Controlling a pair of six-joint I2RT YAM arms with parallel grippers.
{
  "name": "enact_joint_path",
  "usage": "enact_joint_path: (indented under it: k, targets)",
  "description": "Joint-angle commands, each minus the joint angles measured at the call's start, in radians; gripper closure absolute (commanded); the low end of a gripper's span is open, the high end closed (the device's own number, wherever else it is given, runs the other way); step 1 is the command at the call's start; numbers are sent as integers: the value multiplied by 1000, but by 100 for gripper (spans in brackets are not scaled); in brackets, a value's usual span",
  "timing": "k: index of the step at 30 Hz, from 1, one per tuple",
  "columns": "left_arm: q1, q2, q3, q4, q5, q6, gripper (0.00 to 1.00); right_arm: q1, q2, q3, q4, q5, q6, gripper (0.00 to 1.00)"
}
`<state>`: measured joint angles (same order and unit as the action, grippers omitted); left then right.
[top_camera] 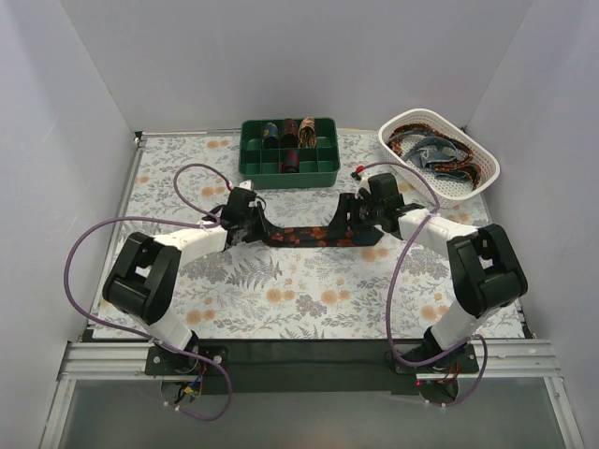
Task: Roll the ties
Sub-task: Roll the tie
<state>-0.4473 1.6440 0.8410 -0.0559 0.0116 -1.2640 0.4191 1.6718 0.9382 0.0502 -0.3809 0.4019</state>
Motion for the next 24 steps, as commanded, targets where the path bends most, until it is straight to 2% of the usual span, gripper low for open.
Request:
enact_joint_path:
  k: [1,8,18,24]
  targets:
    - [1,-64,35,-230,-203,106,100,1,-81,-33,-124,140,-81,45]
    - [-2,-92,105,-357,-459,198,98,1,-179,-87,-167,185,-49,45]
    - [-53,-53,190,-444,-655,284,91,1,-273,-82,-234,209,-58,45]
    - [-105,49,283,-533,-762,270,90,-2,-276,-44,-274,165,-78,44]
